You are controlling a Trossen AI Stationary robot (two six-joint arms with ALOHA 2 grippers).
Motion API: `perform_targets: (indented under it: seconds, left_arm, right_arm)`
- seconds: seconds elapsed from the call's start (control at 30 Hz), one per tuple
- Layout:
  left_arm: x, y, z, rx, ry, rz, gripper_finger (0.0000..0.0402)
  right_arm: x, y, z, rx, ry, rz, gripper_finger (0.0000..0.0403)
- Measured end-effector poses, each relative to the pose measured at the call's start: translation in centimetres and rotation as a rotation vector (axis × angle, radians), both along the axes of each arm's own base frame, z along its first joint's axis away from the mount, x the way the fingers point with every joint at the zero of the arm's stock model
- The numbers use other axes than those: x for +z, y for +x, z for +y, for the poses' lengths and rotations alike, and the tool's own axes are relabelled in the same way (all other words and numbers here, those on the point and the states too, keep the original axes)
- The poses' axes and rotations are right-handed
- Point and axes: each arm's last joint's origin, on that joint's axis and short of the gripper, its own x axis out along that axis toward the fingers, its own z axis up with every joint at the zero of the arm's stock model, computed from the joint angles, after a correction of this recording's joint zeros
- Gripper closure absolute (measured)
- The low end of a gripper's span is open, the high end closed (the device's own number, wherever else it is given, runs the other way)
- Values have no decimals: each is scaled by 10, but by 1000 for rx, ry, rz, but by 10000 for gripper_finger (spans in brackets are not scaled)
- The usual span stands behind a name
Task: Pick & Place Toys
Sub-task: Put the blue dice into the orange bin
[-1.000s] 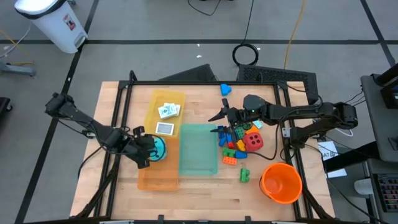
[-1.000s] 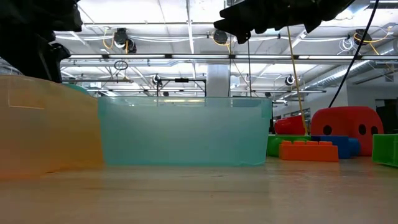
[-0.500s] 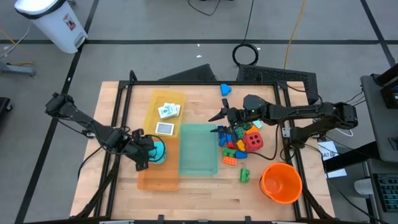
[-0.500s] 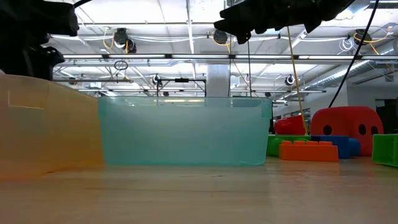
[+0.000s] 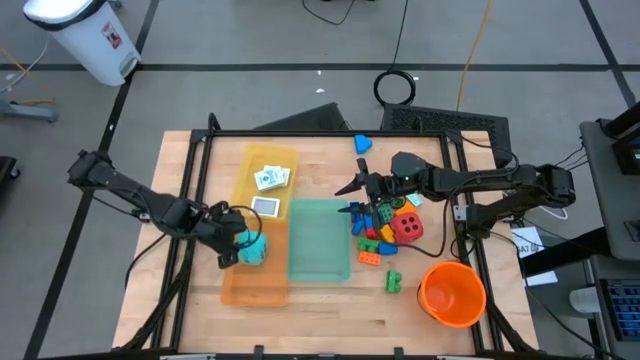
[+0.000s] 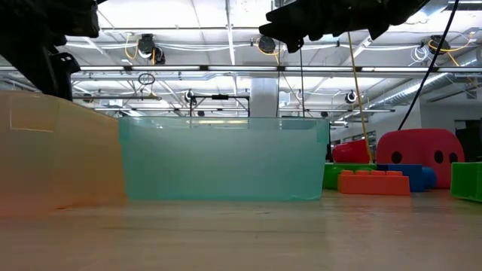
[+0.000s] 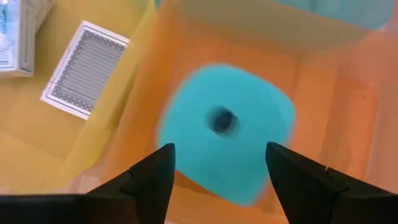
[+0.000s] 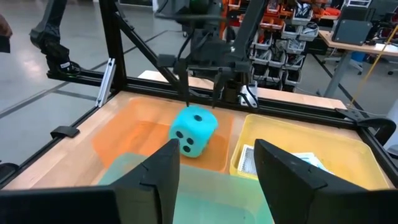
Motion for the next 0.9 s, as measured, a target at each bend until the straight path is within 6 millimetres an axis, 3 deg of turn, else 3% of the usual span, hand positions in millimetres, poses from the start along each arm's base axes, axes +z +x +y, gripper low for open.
perform_targets:
  seconds: [0.33,0.67,0.8,0.9]
  left_arm:
    - [19,-9,15,61,-44,-144,146]
    - [41,5,11,47,-129,-434,146]
    - [38,6,6,10,-183,-390,146]
    - [22,8,-3,-16,-211,-261,146]
  right_arm:
    - [5,-10,2,2,2,32,228]
    - [0,-16,12,31,46,138,226]
    - [-1,-19,17,51,41,165,232]
    - [-2,-20,20,64,31,174,234]
